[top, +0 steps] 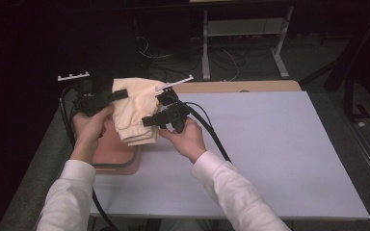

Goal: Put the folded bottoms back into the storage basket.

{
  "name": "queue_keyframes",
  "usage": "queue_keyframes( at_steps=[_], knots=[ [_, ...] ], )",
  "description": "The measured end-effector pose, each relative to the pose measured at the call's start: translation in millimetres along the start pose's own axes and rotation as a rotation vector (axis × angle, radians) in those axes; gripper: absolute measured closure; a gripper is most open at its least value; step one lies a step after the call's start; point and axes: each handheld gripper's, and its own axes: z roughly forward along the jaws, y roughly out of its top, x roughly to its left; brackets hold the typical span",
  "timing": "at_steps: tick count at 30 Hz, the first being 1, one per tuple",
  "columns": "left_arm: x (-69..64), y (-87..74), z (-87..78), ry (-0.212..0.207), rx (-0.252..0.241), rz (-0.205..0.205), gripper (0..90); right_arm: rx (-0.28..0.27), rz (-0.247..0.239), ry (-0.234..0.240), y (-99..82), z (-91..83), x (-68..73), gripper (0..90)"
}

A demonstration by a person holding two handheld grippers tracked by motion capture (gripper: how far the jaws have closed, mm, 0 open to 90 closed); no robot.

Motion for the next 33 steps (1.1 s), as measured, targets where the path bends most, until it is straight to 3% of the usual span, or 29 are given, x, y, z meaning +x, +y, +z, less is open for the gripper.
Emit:
queue_keyframes(
  at_steps=[13, 20, 33],
  knots=[
    [15.2, 1.9, -17.4, 0.037, -0.027, 0.002, 70.2, 0.006, -0.015, -0.001, 9.2, 19.5, 12.2, 60.6],
    [22.9, 3.0, -27.8, 0.065, -0.035, 0.030, 70.1, -0.010, -0.019, 0.008, 10.9, 34.5, 20.0, 60.6],
    [40.5, -4.7, -42.0, 0.102, -0.052, 0.036, 70.1, -0.010, -0.041, 0.022, 10.2, 58.1, 30.0, 60.1]
  ],
)
